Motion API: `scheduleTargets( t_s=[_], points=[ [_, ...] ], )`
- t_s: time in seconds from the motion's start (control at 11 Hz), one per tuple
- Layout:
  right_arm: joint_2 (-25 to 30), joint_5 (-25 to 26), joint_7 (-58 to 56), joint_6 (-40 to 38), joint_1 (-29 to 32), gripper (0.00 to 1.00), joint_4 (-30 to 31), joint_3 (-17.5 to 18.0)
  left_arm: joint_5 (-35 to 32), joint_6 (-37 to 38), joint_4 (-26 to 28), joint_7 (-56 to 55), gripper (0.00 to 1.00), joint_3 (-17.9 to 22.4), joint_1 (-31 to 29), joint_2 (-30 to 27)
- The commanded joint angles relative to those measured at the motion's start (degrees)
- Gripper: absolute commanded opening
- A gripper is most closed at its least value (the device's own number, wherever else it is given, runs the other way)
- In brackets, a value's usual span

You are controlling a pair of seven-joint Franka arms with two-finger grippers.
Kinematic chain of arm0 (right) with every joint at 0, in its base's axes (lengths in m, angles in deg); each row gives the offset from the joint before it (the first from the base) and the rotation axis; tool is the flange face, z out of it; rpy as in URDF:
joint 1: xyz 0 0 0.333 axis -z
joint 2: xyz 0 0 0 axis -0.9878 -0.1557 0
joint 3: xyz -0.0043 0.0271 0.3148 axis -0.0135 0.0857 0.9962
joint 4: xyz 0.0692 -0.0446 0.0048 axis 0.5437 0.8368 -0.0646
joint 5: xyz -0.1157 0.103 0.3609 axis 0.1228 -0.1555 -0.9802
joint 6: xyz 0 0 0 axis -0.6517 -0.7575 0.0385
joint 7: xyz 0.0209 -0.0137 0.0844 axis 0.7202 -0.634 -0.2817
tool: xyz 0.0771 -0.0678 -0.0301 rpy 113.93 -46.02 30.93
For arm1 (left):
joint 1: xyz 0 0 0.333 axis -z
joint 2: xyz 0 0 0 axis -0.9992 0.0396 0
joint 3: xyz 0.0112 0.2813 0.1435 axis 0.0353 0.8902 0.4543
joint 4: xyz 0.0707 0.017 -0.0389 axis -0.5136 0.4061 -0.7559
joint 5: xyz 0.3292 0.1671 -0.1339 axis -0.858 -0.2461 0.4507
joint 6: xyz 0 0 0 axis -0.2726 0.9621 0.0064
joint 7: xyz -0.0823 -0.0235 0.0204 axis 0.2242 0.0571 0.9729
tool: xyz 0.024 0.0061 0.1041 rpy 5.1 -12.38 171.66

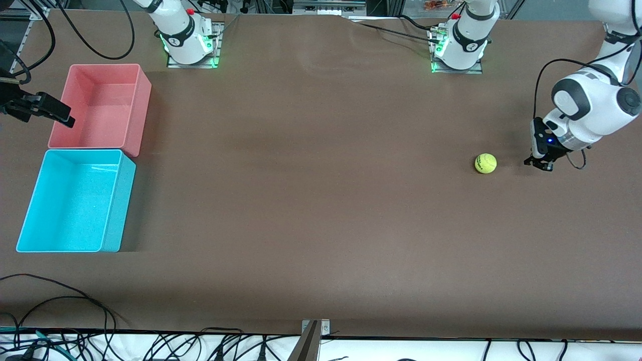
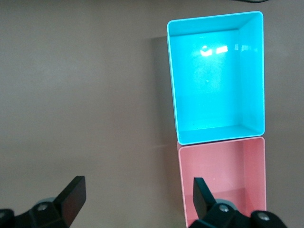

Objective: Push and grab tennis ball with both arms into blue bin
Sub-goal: 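Lower the left gripper beside the tennis ball, then push the tennis ball with the left gripper toward the pink bin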

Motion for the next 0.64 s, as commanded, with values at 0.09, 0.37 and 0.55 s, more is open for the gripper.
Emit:
scheduleTargets(
  t_s=[0.09,0.37,0.55],
  points=[
    [-0.34,0.43,0.51,-0.43,0.15,1.0,-1.19,0.16,1.19,-5.86,1.48,-0.72,0.0,-0.2,0.27,2.29],
    [-0.25,0.43,0.51,-0.43,0.15,1.0,-1.19,0.16,1.28,-5.95,1.48,-1.24,0.0,-0.37,1.06,2.55],
    [-0.34,0.43,0.51,-0.52,0.15,1.0,-1.19,0.16,1.81,-6.12,2.96,-2.9,0.0,-2.73,1.32,2.29]
  ],
)
